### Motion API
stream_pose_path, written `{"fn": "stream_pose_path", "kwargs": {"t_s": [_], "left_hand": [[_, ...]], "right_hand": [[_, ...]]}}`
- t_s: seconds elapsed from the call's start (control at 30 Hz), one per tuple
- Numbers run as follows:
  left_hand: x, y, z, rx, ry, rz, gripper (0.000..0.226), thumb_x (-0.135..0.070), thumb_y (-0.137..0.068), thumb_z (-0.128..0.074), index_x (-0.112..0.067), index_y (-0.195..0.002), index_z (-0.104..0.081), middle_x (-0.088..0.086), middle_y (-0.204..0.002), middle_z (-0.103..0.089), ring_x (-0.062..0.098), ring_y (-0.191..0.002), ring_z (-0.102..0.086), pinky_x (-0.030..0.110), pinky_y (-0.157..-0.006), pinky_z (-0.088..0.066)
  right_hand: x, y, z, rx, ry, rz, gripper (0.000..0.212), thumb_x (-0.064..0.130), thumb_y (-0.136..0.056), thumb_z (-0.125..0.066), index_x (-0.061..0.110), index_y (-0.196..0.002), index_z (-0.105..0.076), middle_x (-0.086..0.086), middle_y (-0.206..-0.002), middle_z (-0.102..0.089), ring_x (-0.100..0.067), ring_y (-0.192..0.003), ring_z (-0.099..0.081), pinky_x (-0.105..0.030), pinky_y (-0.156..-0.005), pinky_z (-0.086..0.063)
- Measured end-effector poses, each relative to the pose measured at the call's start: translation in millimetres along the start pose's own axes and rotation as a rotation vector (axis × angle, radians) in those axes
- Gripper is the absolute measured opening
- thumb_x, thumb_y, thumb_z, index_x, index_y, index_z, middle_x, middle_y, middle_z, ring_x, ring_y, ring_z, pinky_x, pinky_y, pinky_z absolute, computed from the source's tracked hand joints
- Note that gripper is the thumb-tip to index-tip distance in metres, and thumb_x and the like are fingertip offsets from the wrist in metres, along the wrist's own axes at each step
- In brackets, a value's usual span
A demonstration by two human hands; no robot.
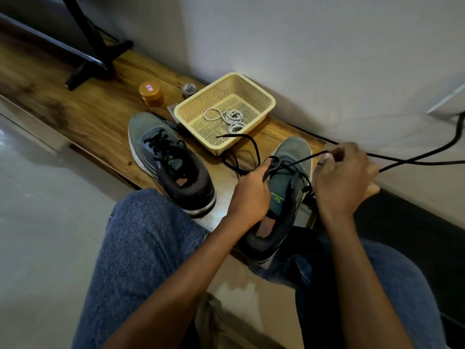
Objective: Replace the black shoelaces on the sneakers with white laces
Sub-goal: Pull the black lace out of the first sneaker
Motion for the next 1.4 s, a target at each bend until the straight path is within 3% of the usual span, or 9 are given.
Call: {"fn": "stream_pose_path", "kwargs": {"t_s": [0.1,0.2,0.33,0.6,0.73,0.93,1.13,1.33,1.4], "left_hand": [[-0.4,1.3,1.8,-0.008,-0.016,0.004,0.050,-0.008,-0.100,-0.042,-0.023,-0.148,-0.037,0.012,-0.129,-0.060,0.030,-0.115,-0.057,0.043,-0.096,-0.048],[-0.5,1.8,1.2,0.003,-0.044,0.011,0.053,-0.007,-0.100,-0.042,-0.026,-0.149,-0.034,0.012,-0.126,-0.062,0.029,-0.110,-0.059,0.045,-0.092,-0.049],[-2.5,2.2,0.5,0.007,-0.067,-0.001,0.054,-0.006,-0.100,-0.041,-0.026,-0.149,-0.033,0.014,-0.125,-0.062,0.031,-0.107,-0.059,0.048,-0.089,-0.049],[-0.1,1.2,2.9,-0.026,-0.027,0.026,0.048,-0.009,-0.099,-0.042,-0.025,-0.145,-0.042,0.007,-0.132,-0.059,0.027,-0.118,-0.056,0.039,-0.097,-0.048],[-1.8,2.2,0.8,-0.012,-0.035,0.023,0.049,-0.011,-0.100,-0.042,-0.030,-0.145,-0.040,0.010,-0.128,-0.061,0.030,-0.112,-0.058,0.043,-0.092,-0.049],[2.0,2.2,3.2,-0.008,-0.077,0.034,0.054,-0.008,-0.098,-0.043,-0.028,-0.148,-0.036,0.012,-0.116,-0.065,0.031,-0.103,-0.061,0.045,-0.085,-0.050],[-1.8,5.4,0.2,0.009,-0.091,0.033,0.059,-0.006,-0.098,-0.042,-0.034,-0.149,-0.032,0.015,-0.111,-0.065,0.031,-0.093,-0.062,0.049,-0.081,-0.051],[-4.1,7.6,1.4,0.001,-0.077,0.027,0.060,-0.004,-0.097,-0.042,-0.035,-0.147,-0.035,0.013,-0.110,-0.066,0.029,-0.089,-0.061,0.047,-0.079,-0.052],[-5.4,9.8,1.4,-0.011,-0.059,0.026,0.059,-0.004,-0.096,-0.042,-0.036,-0.145,-0.038,0.012,-0.110,-0.066,0.028,-0.088,-0.062,0.046,-0.077,-0.053]], "right_hand": [[16.9,5.2,-18.8,0.170,0.036,0.163,0.033,0.014,-0.084,-0.059,0.023,-0.116,-0.055,-0.004,-0.122,-0.049,-0.030,-0.119,-0.037,-0.047,-0.093,-0.034],[26.2,18.3,-39.5,0.313,0.134,0.294,0.024,0.025,-0.086,-0.060,0.026,-0.110,-0.063,-0.002,-0.125,-0.048,-0.030,-0.119,-0.032,-0.045,-0.091,-0.029],[23.7,29.5,-60.0,0.426,0.185,0.289,0.020,0.038,-0.090,-0.060,0.026,-0.105,-0.068,-0.002,-0.123,-0.052,-0.028,-0.118,-0.029,-0.044,-0.089,-0.026],[20.4,16.5,-23.1,0.154,0.090,0.159,0.004,0.022,-0.092,-0.059,0.025,-0.090,-0.061,0.000,-0.118,-0.054,-0.024,-0.117,-0.031,-0.033,-0.080,-0.011],[9.1,10.5,0.4,-0.013,0.015,0.037,0.008,0.024,-0.092,-0.059,0.020,-0.098,-0.063,-0.003,-0.118,-0.050,-0.028,-0.118,-0.036,-0.043,-0.091,-0.024],[20.5,10.7,-23.4,0.249,0.107,0.164,0.037,0.014,-0.083,-0.060,0.029,-0.117,-0.056,-0.005,-0.130,-0.040,-0.030,-0.124,-0.029,-0.045,-0.095,-0.026],[20.4,28.9,-60.7,0.442,0.210,0.246,0.022,0.041,-0.088,-0.064,0.031,-0.108,-0.067,-0.001,-0.131,-0.045,-0.028,-0.125,-0.024,-0.044,-0.093,-0.024],[22.6,26.4,-58.6,0.405,0.110,0.221,0.002,0.031,-0.089,-0.065,0.031,-0.087,-0.065,0.001,-0.122,-0.052,-0.027,-0.123,-0.028,-0.047,-0.095,-0.025],[25.4,26.8,-49.5,0.335,0.035,0.202,0.015,0.023,-0.089,-0.064,0.033,-0.082,-0.057,0.003,-0.121,-0.053,-0.024,-0.124,-0.028,-0.045,-0.095,-0.021]]}}
Point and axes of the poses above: each hand's wrist, its own y-axis away from the middle knuckle, its own z-axis out of the back of the hand, x = y × z, the point moved 9 cm from there along -y, towards the middle knuckle
